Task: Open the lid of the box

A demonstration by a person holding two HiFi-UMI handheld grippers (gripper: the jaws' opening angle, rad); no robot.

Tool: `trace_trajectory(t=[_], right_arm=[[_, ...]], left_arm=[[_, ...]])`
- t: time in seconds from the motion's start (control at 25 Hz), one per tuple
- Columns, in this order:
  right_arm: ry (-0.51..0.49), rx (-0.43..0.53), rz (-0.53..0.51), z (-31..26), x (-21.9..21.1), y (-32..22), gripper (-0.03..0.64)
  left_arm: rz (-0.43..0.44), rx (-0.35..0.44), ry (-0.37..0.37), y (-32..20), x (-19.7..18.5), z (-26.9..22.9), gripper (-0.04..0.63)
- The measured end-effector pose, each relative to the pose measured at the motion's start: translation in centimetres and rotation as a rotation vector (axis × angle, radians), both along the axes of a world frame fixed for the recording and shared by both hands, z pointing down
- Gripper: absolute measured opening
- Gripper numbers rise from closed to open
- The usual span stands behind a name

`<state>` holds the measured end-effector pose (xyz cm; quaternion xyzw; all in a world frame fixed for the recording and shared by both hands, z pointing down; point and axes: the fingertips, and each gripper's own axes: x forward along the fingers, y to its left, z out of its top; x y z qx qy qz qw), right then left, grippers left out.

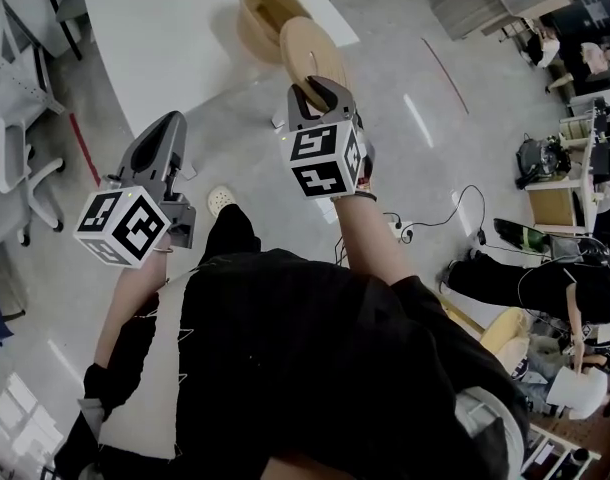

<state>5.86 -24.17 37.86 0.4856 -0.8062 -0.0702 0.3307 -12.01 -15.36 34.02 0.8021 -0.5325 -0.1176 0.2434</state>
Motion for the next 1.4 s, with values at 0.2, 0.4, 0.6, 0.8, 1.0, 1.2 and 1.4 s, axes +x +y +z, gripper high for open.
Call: trace_trajectory(t=[0.2, 0.4, 0.6, 0.8, 1.0, 1.2, 1.4], right_arm=[[-0.035, -0.014, 0.005, -0.2, 0.1, 0.7, 0.101], [-0.151, -0.057, 0.039, -0.7, 0.6, 1.1, 0.1], [-0.237, -0.086, 0.075, -1.3, 1.2, 1.9, 0.1], [-0.279, -0.1, 0.088, -1.3, 1.8, 2.9, 0.097], [-0.363, -0.14, 0.106, -1.4, 2.3, 4.0, 0.095], [-0.437, -0.208, 0.101, -0.6, 1.7, 5.7, 0.092], [-0.472, -0.231, 0.055, -0.6, 0.2, 7.8, 0.092]], left_arm=[[-0.004, 0.013, -0.012, 0.5, -0.1, -0.7, 0.011], [0.016, 0.026, -0.019, 0.7, 0.9, -1.4, 0.011], [0.035, 0.037, -0.029, 0.9, 1.6, -2.1, 0.011], [0.048, 0.042, -0.033, 1.5, 2.3, -2.5, 0.011], [0.068, 0.047, -0.038, 2.0, 3.1, -2.8, 0.011], [0.088, 0.048, -0.043, 2.6, 4.0, -2.7, 0.011], [0.094, 0.043, -0.049, 3.6, 4.5, -2.5, 0.011]])
